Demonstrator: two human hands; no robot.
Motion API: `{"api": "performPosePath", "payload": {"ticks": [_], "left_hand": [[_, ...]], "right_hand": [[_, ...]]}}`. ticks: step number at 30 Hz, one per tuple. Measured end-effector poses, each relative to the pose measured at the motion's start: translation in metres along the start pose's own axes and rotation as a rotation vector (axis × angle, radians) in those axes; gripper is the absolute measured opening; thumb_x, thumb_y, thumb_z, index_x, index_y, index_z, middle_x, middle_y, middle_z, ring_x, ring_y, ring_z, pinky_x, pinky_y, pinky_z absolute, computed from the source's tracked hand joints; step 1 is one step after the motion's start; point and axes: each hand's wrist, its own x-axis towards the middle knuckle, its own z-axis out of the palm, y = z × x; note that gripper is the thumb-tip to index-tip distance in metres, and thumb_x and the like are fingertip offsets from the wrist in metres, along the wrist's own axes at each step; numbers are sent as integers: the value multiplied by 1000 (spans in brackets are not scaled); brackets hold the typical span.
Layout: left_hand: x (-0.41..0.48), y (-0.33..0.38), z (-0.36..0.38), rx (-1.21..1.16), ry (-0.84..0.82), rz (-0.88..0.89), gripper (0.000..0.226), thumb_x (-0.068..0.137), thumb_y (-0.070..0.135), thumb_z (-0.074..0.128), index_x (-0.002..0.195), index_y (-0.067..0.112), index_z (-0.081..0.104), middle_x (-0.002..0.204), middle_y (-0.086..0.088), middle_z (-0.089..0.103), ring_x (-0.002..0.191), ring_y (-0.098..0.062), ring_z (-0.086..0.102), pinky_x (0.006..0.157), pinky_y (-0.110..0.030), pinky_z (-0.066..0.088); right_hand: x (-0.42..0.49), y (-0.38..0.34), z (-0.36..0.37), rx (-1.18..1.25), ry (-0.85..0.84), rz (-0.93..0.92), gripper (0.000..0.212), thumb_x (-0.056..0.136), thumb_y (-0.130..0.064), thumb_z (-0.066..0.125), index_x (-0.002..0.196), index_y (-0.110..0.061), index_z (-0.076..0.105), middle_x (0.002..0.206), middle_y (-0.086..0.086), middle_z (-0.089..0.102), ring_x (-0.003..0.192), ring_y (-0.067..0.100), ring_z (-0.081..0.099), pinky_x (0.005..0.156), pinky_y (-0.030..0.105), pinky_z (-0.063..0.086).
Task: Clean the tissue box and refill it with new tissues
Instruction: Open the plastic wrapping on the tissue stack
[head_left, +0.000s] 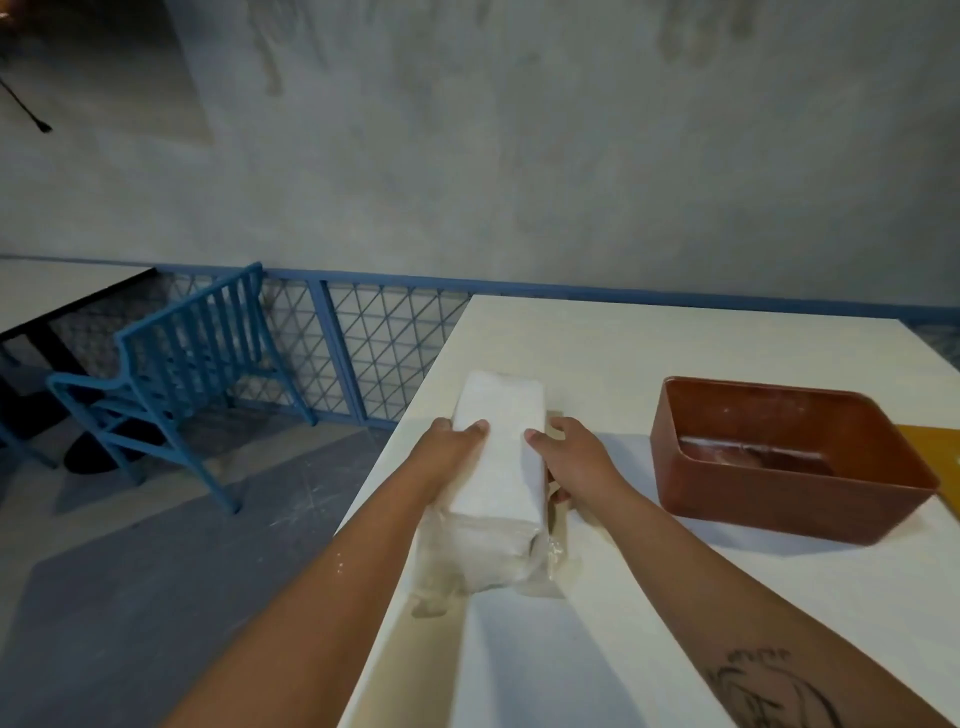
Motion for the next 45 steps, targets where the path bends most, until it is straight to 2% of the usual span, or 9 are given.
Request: {"api": "performPosePath", "payload": {"ticks": [5, 12, 15, 20, 23, 29, 32, 37, 45], "left_hand": [[1, 1, -5, 31, -21, 10, 60, 92, 50, 39, 137, 12, 33, 129, -5, 50, 93, -20, 48, 72, -30, 37], [0, 7, -10, 3, -51, 22, 61, 91, 52, 39, 137, 12, 33, 123, -5, 51, 93, -21, 52, 72, -29, 43], [1, 12, -17, -122, -102, -19, 63, 89, 56, 43, 134, 12, 38, 114, -7, 55, 92, -24, 59, 75, -33, 51], [-9, 24, -27, -361, -202, -45, 51, 92, 52, 43, 120, 11, 55, 102, -12, 66, 86, -24, 65, 62, -34, 53], [-13, 29, -26, -410, -207, -10, 52, 92, 54, 40, 120, 14, 57, 105, -12, 67, 89, -26, 67, 62, -34, 55], [-25, 36, -28, -499, -252, 294, 90, 61, 78, 57, 135, 31, 40, 132, -3, 52, 101, -30, 64, 83, -44, 56], [-35, 45, -33, -374, -313, 432, 88, 53, 57, 71, 132, 36, 39, 132, 1, 49, 110, -26, 57, 95, -46, 49], [-51, 54, -31, -225, -258, 567, 56, 75, 1, 67, 116, 35, 50, 109, 7, 55, 93, -12, 58, 83, -33, 55], [-41, 60, -16, -193, 148, 582, 25, 85, 1, 53, 74, 18, 68, 78, 7, 66, 72, -14, 61, 68, -27, 53]], "right_hand": [[0, -2, 4, 111, -25, -23, 43, 92, -39, 51, 122, -9, 53, 102, 11, 67, 82, 27, 66, 56, 32, 54], [-12, -17, -12, 78, 56, -114, 45, 94, -36, 50, 134, -18, 42, 90, 4, 60, 66, 17, 58, 43, 22, 42], [-15, -28, -28, 106, 51, -137, 37, 95, -42, 45, 128, -24, 50, 81, 3, 61, 64, 18, 58, 53, 26, 44], [-17, -43, -53, 177, -10, -139, 30, 94, -44, 48, 111, -24, 62, 115, 2, 62, 100, 19, 55, 80, 32, 42], [-20, -47, -58, 126, 7, -90, 27, 93, -50, 46, 88, -27, 59, 89, -5, 63, 92, 22, 57, 74, 30, 44], [-17, -63, -68, 357, 46, 158, 68, 93, -61, 33, 122, -3, 54, 99, 10, 59, 99, 30, 53, 95, 37, 36], [-16, -52, -72, 414, 44, 31, 82, 81, -72, 42, 129, -7, 52, 107, 9, 60, 96, 28, 57, 93, 46, 45], [-22, -42, -71, 375, 26, 6, 72, 85, -70, 39, 120, -10, 58, 93, 9, 60, 87, 25, 55, 80, 42, 44], [-33, -53, -72, 307, 0, 91, 56, 88, -66, 36, 87, -15, 59, 87, 6, 62, 82, 22, 58, 74, 33, 44]]}}
